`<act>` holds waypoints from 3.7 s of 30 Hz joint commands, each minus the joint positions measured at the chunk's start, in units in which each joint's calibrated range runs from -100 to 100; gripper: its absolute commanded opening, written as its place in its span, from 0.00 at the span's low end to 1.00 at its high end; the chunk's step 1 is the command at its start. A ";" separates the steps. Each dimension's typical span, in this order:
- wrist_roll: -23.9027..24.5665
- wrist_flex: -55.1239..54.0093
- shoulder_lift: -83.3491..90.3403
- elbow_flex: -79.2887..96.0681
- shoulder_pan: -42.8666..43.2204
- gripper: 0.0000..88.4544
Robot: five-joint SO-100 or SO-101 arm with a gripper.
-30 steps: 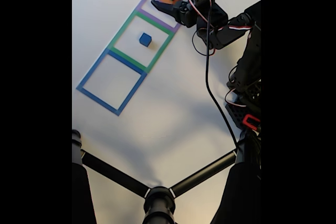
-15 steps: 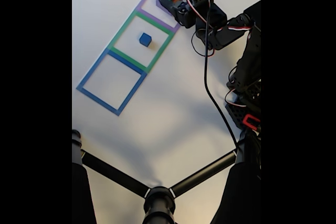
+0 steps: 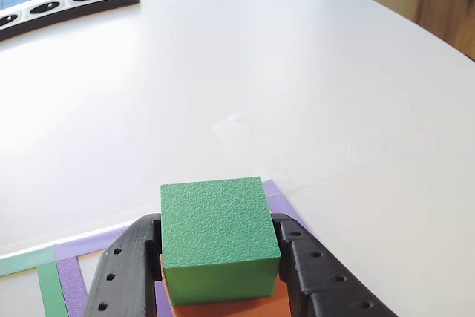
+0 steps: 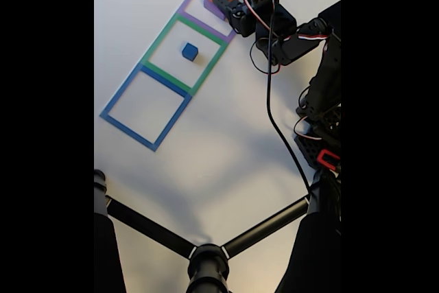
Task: Tower of hanoi
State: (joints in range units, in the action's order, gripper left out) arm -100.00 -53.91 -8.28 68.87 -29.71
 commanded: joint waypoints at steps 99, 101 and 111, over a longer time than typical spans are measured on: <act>0.00 12.99 15.09 7.23 49.72 0.08; 0.00 9.43 10.84 6.05 49.95 0.08; 0.00 3.04 -5.10 -5.77 51.02 0.08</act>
State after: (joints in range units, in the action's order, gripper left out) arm -99.62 -48.48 -11.39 67.93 20.32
